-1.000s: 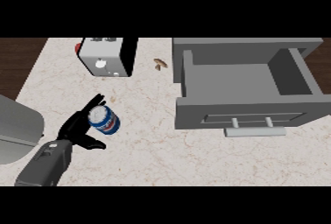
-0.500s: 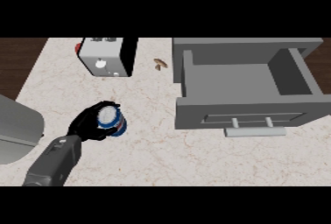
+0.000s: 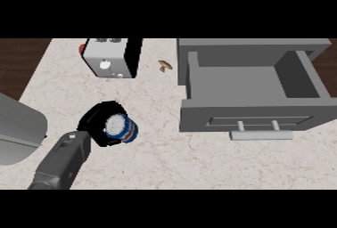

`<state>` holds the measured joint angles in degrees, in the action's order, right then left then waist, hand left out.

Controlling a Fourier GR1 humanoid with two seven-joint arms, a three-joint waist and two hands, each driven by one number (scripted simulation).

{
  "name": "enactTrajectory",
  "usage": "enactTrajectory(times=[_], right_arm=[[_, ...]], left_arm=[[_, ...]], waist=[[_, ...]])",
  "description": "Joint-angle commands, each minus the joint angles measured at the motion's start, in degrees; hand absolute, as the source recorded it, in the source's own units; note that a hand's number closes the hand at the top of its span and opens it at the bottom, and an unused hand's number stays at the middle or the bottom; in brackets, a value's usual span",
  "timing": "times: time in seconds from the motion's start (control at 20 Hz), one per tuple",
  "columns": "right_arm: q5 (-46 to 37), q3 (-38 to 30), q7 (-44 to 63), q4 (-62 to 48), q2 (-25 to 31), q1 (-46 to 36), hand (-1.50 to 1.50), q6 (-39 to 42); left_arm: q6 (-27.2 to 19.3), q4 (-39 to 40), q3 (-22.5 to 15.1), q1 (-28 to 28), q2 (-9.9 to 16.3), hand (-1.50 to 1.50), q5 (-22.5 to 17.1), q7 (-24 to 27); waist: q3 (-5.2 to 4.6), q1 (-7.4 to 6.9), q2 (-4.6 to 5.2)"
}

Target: Pick up the can, place it into the drawer and close the drawer

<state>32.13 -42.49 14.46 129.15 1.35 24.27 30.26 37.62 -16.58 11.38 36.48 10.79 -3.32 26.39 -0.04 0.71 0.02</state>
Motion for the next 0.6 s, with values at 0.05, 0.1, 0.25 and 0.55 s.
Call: enactTrajectory(times=[0.05, 0.1, 0.25, 0.55], right_arm=[[1.0, -0.6, 0.5, 3.1, -1.3, 3.3, -1.5, 0.1], [6.0, -2.6, 4.1, 2.3, 2.2, 1.8, -1.5, -1.8], [2.8, -2.9, 0.9, 0.4, 0.5, 2.5, -1.5, -0.6], [1.4, -2.5, 0.5, 0.7, -1.3, 2.3, -1.5, -0.4]], left_arm=[[-0.9, -6.1, 1.7, -0.5, -3.4, 1.5, -3.7, -0.6], [-4.3, -5.3, 3.7, -0.4, -2.3, 1.5, -4.8, 0.5], [-16.1, -6.3, 8.2, -2.9, -3.3, 1.5, -7.6, 3.1], [-25.7, -20.1, 8.1, -2.7, -7.7, 1.5, -10.6, -3.9]], waist=[[0.09, -0.73, -0.46], [0.04, -0.57, -0.33], [0.13, -1.43, -0.7], [0.18, -1.84, -0.86]])
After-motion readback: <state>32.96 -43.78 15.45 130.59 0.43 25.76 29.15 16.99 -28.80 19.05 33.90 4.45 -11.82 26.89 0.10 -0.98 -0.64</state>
